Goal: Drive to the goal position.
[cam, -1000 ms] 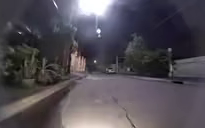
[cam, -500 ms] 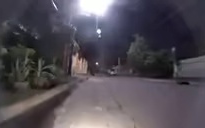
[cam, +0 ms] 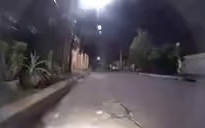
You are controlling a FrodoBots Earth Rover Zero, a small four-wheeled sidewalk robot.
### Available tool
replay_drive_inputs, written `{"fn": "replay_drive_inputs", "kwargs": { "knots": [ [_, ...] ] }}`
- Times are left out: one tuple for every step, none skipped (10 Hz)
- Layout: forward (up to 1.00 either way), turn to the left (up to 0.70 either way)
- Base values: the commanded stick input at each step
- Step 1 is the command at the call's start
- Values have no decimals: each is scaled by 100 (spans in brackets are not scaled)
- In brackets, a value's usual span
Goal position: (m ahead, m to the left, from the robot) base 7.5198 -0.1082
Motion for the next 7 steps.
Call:
{"fn": "replay_drive_inputs", "kwargs": {
  "knots": [
    [70, 0],
    [70, 0],
    [70, 0],
    [70, 0],
    [70, 0],
    [70, 0],
    [70, 0]
  ]
}}
